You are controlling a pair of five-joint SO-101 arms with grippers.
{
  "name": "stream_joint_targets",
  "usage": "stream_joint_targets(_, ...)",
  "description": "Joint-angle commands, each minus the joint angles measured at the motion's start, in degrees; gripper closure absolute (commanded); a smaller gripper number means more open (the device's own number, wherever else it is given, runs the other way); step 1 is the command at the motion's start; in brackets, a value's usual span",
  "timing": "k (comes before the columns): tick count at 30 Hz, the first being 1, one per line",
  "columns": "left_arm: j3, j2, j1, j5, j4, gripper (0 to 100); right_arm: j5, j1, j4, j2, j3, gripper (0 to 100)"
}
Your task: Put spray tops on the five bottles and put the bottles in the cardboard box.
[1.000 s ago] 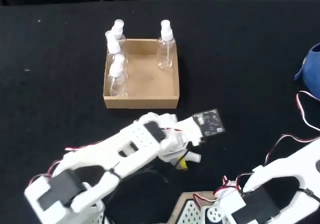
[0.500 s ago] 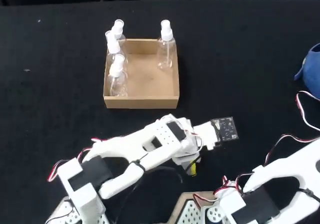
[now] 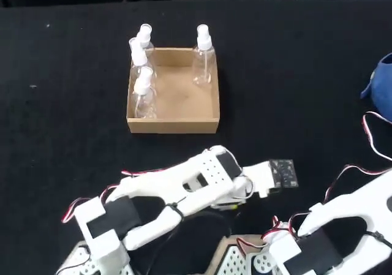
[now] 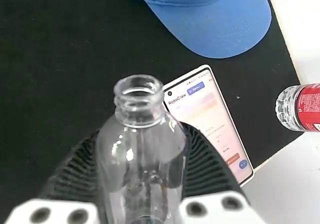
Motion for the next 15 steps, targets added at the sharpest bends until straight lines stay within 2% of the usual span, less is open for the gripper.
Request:
stream_joint_targets(1,-2.0,-6.9,-1.5,-0.5,5.1,97,0.5,0.8,-1.1,-1.1,-0.3,98.7)
stream_joint_targets(4,-1.9,-9.8,-4.4,-0.5,9.3,97,0.3,-0.4,-1.1,-1.2,-0.3,98.7)
stream_joint_targets(11,3.9,-11.9,-14.7,-0.4,11.9,97,0.0,-3.0,-1.1,-1.5,-0.4,98.7)
stream_joint_targets(15,9.8,-11.3,-20.4,0.5,9.1,97,0.0,-3.0,-1.1,-1.5,-0.4,98.7)
